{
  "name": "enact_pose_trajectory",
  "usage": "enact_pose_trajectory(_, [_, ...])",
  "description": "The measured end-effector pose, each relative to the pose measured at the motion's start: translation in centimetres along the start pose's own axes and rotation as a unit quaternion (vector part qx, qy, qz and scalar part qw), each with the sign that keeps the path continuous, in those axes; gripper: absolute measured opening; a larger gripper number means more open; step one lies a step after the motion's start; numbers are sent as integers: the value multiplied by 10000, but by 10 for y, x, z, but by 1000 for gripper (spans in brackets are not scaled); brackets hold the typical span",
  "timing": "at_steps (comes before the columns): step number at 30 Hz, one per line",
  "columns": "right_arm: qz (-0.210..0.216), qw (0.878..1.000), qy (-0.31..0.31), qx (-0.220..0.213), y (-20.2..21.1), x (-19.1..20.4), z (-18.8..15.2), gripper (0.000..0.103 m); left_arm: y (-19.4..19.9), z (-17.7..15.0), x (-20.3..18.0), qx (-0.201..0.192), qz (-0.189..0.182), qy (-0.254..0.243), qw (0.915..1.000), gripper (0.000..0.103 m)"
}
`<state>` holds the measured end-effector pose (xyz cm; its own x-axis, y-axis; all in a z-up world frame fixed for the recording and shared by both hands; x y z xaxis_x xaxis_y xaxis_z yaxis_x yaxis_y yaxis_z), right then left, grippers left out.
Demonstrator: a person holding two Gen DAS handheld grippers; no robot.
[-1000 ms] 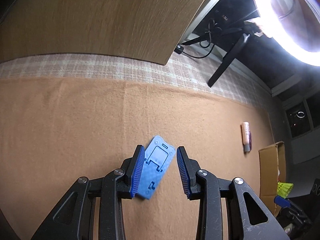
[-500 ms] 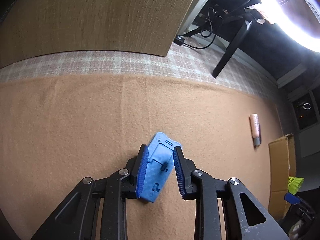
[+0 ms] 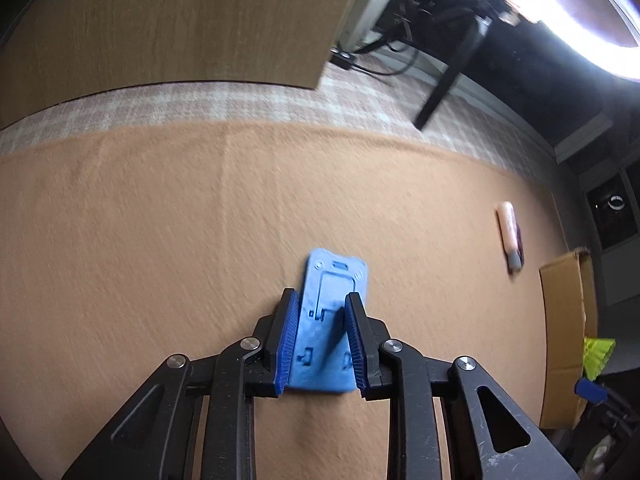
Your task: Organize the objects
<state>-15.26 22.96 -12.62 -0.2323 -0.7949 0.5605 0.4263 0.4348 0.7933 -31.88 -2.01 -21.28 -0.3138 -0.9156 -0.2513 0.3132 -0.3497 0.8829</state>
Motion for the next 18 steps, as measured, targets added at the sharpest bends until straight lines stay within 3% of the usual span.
enact_pose_trajectory(5, [30, 9999, 93, 57, -4, 3, -3, 56, 3, -17, -18, -52, 65, -57, 9999, 23])
enact_pose_trajectory(18, [193, 9987, 198, 418, -19, 2, -18, 56, 13, -94, -104, -151, -371, -128, 9991, 21])
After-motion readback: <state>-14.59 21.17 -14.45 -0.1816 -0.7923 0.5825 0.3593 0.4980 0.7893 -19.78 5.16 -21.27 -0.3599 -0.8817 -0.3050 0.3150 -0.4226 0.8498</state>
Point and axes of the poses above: each gripper's, at about its wrist camera, not at the fingertips, and y roughly against the way its jaws point, x to its left, z to its top, the point moved 8 cm from there along -y, roughly the way its jaws point, and after that the axes turned 12 degrees about -y, right-handed, at the moved point
